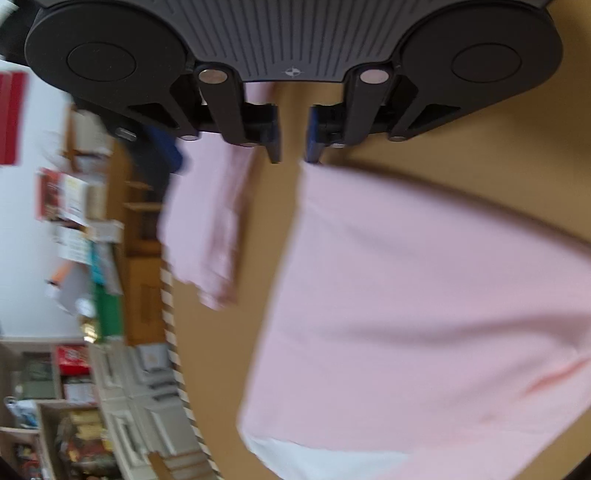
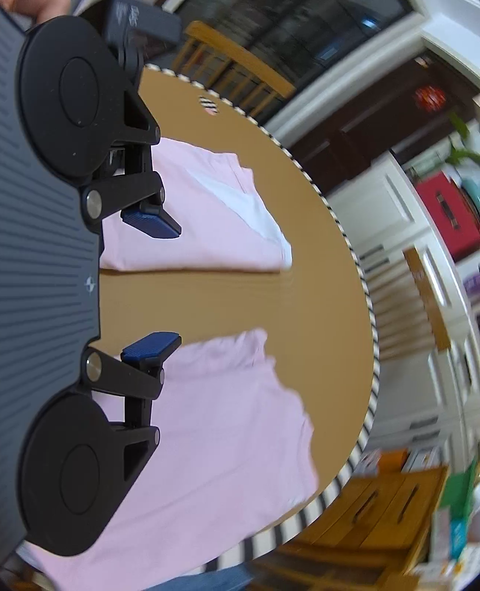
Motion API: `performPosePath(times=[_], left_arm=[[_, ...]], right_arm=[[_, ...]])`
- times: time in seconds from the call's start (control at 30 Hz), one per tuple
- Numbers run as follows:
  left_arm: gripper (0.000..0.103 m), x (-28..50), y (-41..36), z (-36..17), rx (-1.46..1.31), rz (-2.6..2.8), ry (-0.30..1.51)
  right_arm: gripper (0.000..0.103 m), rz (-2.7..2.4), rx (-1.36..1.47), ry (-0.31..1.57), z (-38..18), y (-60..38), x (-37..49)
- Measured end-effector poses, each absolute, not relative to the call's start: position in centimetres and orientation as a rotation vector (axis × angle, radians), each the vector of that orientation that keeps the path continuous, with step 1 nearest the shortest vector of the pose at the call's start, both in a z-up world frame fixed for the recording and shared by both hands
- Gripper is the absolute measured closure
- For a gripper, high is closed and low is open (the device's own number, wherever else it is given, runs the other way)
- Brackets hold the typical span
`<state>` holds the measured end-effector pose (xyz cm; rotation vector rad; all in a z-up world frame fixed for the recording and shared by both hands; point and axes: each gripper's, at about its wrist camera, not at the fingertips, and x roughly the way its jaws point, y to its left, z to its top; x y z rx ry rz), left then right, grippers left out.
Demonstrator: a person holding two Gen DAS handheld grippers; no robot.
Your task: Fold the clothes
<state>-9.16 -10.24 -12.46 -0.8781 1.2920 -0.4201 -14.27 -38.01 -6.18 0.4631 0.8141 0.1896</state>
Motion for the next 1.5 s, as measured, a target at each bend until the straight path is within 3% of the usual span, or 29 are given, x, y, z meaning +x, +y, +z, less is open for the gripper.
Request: performPosePath(times=[0.2, 0.3, 0.5, 0.6, 0.8, 1.0, 1.33, 1.5], left_arm=[[0.055, -7.1, -5.7, -6.3, -0.346, -0.475, 1.068], [0.054, -5.6, -4.2, -5.4, -0.137, -0.547, 1.050], [0.060, -6.1, -3.3, -8.9, -0.069, -0.770, 1.170], [0.078, -6.3, -1.9, -10.2, -0.056, -0.800, 1.175], [0.100, -4.4, 0.8, -11.7, -0.172, -0.803, 1.274], [0.100, -3.5, 1.5, -12.8, -0.213, -0.815, 1.292], [0.100, -3.3, 1.4, -12.8, -0.192, -0.828, 1.286], [0.100, -3.1, 1.3, -12.9, -0.198, -0.823, 1.293]], right_arm=[[0.045, 0.132, 0.788, 0.874, -9.9, -38.9, -16.3], [0.044, 0.083, 0.945, 0.883, -12.1, -37.8, -17.1], [0.042, -0.101, 1.232, 0.742, -15.6, -35.8, -18.8], [0.043, -0.160, 1.215, 0.688, -16.7, -34.4, -18.6], [0.041, -0.130, 1.155, 0.667, -17.3, -32.1, -17.2], [0.042, -0.102, 1.321, 0.632, -18.4, -31.5, -17.5], [0.042, -0.104, 1.137, 0.698, -16.9, -29.7, -15.8], [0.043, -0.007, 1.307, 0.731, -18.6, -28.1, -16.4]])
